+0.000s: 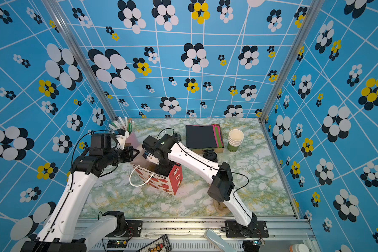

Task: Pack the takeout coffee
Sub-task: 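Lower the held coffee cup down into the bag onto the pulp holder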

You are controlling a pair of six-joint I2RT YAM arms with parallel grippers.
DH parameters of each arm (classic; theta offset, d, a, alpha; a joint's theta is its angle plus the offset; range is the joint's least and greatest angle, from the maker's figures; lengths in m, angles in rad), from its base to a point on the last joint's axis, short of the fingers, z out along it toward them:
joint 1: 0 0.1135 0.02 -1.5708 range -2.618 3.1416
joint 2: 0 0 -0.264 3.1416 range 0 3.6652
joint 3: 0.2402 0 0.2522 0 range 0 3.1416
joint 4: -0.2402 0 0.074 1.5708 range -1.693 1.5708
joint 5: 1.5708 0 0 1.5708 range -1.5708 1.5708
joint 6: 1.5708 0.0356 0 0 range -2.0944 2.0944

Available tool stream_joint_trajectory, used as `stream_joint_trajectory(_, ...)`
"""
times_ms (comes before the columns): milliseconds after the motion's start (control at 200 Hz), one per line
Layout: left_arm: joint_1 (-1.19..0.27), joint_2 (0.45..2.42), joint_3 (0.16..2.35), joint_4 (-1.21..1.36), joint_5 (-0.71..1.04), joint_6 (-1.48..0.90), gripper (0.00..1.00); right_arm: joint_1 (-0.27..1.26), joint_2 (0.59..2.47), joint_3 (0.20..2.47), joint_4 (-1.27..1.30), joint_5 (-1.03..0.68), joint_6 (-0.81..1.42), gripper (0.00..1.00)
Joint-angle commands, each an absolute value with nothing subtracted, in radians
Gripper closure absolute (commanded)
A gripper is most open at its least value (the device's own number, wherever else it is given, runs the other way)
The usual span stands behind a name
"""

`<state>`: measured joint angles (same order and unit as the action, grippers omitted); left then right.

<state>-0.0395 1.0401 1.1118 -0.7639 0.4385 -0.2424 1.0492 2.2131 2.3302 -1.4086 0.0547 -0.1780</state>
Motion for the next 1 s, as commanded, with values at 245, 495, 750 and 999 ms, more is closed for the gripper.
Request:
stream_joint_trajectory(245,-0.043,1.054,1.126,-0.800,0.446,-0.224,1.00,1.040,2.244,2.296,-1.424,0.062,-0.206,0.34)
stream_joint_trajectory(495,-0.043,1.055,1.125,-0.800,0.446,-0.224,1.00,1.034,2.238,2.245,-1.390,0.051,-0.212,0.34)
stream_joint_trajectory(750,-0.043,1.054,1.123,-0.802,0.447,-0.223,1.00,1.032,2.250,2.227,-1.384,0.054,-0.216,0.33)
stream_joint_trajectory(999,-0.043,1.054,1.126,-0.804,0.448,-0.224,1.00,1.032,2.260,2.221,-1.387,0.076,-0.214,0.32)
